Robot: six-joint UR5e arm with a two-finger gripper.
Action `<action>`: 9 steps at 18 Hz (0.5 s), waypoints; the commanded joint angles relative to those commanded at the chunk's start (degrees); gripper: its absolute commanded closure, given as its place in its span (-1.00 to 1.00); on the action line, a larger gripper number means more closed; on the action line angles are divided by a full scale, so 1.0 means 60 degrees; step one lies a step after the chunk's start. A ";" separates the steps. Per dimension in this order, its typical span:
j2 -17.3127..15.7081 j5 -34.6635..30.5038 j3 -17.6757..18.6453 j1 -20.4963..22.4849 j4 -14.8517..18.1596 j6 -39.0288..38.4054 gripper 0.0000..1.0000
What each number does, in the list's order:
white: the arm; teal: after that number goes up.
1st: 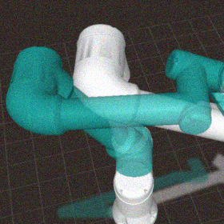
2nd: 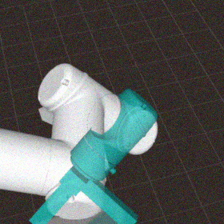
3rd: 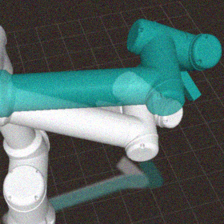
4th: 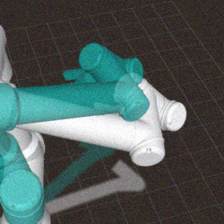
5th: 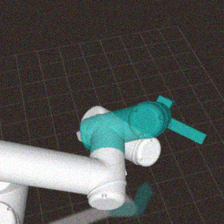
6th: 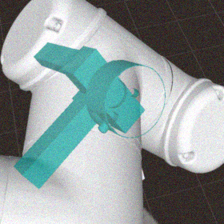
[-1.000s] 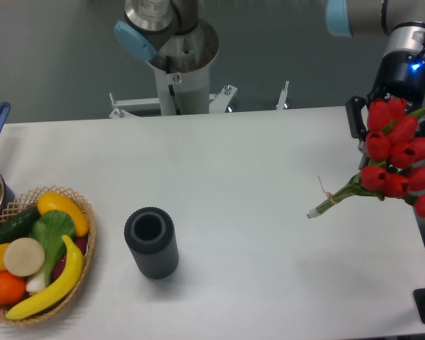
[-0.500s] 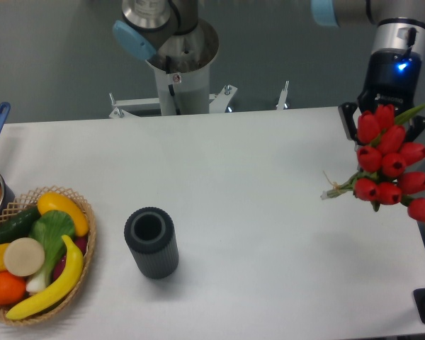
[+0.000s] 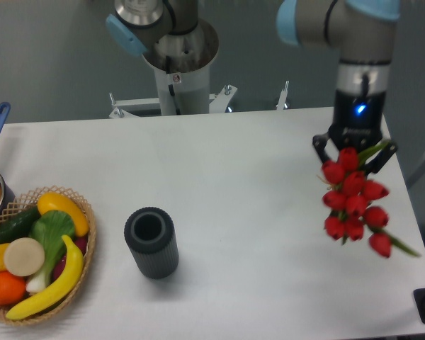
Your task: Place the flowers on the table
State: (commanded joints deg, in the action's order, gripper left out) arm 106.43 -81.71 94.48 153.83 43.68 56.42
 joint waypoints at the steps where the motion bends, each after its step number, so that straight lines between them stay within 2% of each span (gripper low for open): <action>1: 0.0132 -0.0455 0.0029 -0.0192 0.0000 0.0000 0.39; 4: 0.0702 -0.1642 0.0029 -0.0807 0.0029 -0.0014 0.39; 9: 0.1464 -0.2495 0.0044 -0.1394 0.0029 -0.0014 0.39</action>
State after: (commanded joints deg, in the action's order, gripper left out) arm 115.21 -96.68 94.75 145.47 43.86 56.34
